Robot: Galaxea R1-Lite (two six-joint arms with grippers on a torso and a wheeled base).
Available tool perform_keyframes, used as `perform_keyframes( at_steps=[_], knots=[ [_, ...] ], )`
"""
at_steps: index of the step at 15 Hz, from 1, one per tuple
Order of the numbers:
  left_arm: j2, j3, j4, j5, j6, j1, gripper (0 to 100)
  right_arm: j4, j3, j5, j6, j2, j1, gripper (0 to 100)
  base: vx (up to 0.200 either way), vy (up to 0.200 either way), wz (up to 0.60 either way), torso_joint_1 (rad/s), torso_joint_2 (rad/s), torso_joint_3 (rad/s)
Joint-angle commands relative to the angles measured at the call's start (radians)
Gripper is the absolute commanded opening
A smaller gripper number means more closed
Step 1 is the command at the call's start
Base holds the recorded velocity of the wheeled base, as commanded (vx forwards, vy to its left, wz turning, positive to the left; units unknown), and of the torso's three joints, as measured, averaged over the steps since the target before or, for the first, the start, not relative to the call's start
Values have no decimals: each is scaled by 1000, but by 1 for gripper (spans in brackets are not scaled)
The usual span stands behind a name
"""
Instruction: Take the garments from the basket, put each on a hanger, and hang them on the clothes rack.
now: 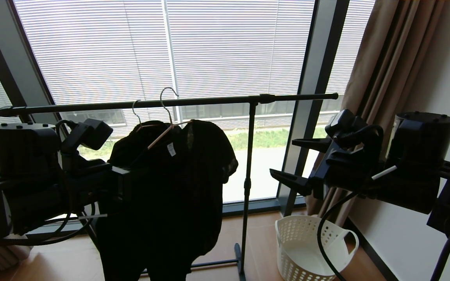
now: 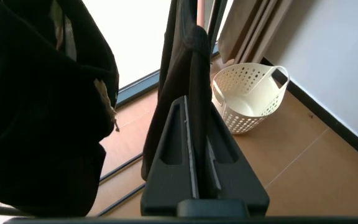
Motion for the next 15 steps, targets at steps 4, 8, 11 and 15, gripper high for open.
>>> perform_keyframes(
  at_steps=[4,8,11,15],
  knots=[
    [9,17,0,-1,-2,0,0,-1,1,0,0,-5,0,100,0,0,0,0,0,0],
    [64,-3,-14,-4,-16,-3,0,1,0,0,0,1,0,100,0,0,0,0,0,0],
    [139,-18,-114,-2,-72,-15,0,1,1,-11,-2,7,0,100,0,0,0,0,0,0],
    [247,-61,-171,1,-88,-15,0,1,1,-14,-2,7,0,100,0,0,0,0,0,0]
  ],
)
